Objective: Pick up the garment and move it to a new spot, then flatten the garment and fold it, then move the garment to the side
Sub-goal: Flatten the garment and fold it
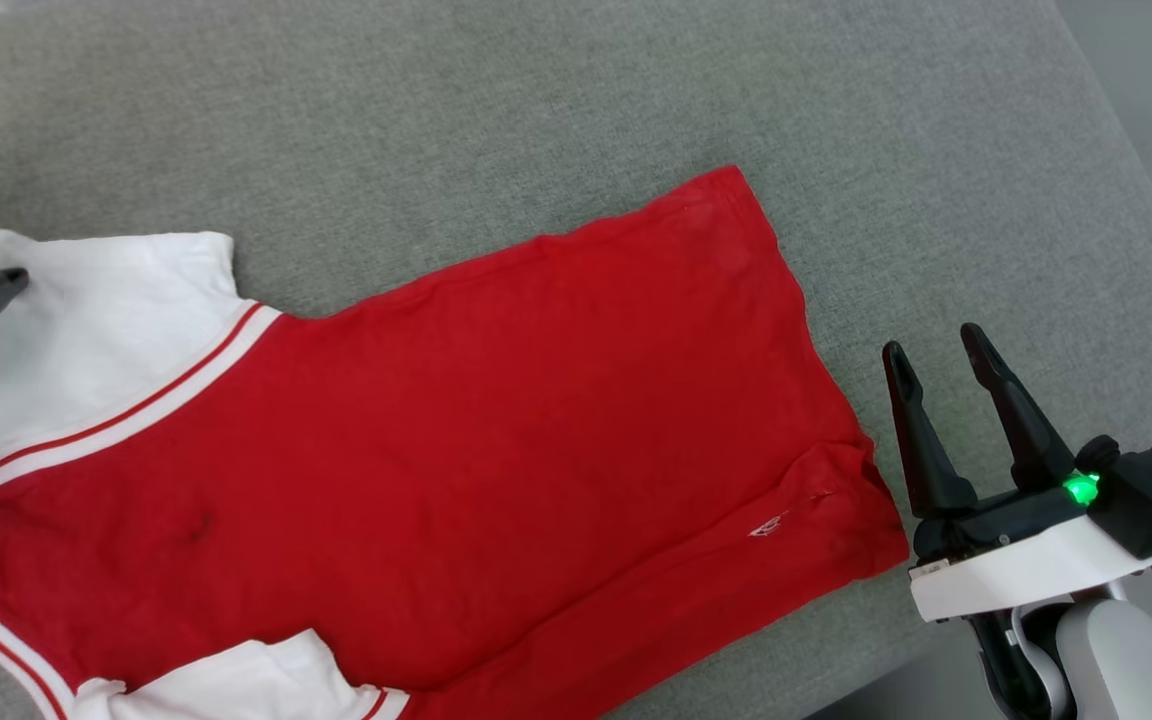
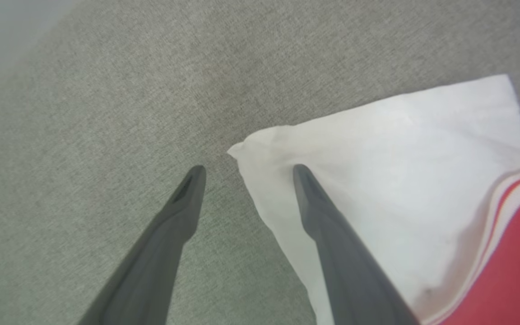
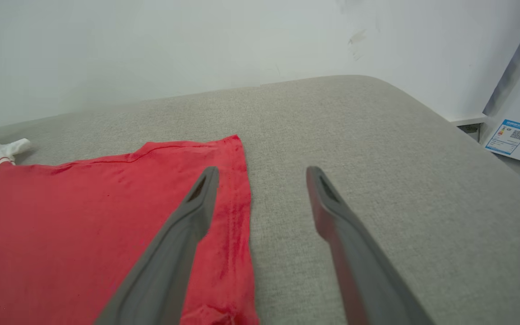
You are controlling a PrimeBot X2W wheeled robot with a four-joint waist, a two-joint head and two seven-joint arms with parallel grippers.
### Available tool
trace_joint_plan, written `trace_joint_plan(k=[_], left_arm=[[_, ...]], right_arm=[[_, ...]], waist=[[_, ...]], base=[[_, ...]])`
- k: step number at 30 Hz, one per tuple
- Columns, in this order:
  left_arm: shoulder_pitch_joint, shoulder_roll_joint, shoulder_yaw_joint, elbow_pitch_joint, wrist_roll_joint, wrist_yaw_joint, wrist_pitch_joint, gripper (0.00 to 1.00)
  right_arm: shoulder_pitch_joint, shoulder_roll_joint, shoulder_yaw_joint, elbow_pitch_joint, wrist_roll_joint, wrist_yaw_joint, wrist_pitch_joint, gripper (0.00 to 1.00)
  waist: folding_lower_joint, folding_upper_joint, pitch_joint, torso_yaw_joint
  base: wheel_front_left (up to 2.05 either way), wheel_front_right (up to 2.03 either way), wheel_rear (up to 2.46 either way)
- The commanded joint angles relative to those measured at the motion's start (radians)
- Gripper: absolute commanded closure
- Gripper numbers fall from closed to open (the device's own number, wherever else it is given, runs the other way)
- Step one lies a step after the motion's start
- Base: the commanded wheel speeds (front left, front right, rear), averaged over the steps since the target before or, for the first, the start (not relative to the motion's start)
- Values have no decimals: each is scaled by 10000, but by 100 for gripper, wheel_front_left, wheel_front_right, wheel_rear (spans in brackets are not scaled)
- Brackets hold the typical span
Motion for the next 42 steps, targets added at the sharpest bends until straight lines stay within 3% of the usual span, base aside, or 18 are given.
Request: trace_joint_plan(k=[1, 9, 10, 11, 12, 20, 27, 34, 42], left_arm=[[-182, 25, -99, 140, 66, 8, 169, 0], [-118, 24, -548, 659, -45, -4, 548, 0], [-63, 1, -606, 670, -75, -6, 572, 41], [-11, -29, -653, 671, -104, -8, 512, 74], [15, -83, -650, 644, -141, -9, 351, 100], [99, -457, -690, 659, 162, -18, -1482, 100], [384, -611, -969, 68, 305, -21, -3036, 100], [961, -718, -1291, -1561, 462, -4, -4266, 100], [1954, -525, -1334, -4307, 686, 688, -4576, 100]], right_arm=[[-158, 79, 23, 44, 52, -8, -49, 0], [-287, 68, 147, 108, 72, -8, -56, 0], [-295, 54, 135, 102, 72, -8, -57, 0], [-297, 43, 122, 99, 66, -8, -57, 0], [-308, 28, 108, 104, 47, -8, -57, 0], [-395, -374, 133, 220, -129, -8, -48, 0], [-467, -1180, 259, 35, -95, -6, 582, 0], [-820, -2444, 563, -322, 186, -6, 2598, 0], [-2145, -3702, 803, -245, 851, -8, 5799, 0]], waist=[[-2, 0, 140, -113], [-2, 0, 407, -172], [-2, 0, 427, -164], [-2, 0, 438, -151], [-2, 0, 441, -133], [-2, 0, -93, 294], [-2, 0, -961, 907], [-2, 0, -1582, 1687], [-2, 0, -1515, 2495]], base=[[0, 0, 0], [0, 0, 0], [0, 0, 0], [0, 0, 0], [0, 0, 0], [0, 0, 0], [0, 0, 0], [0, 0, 0], [0, 0, 0]])
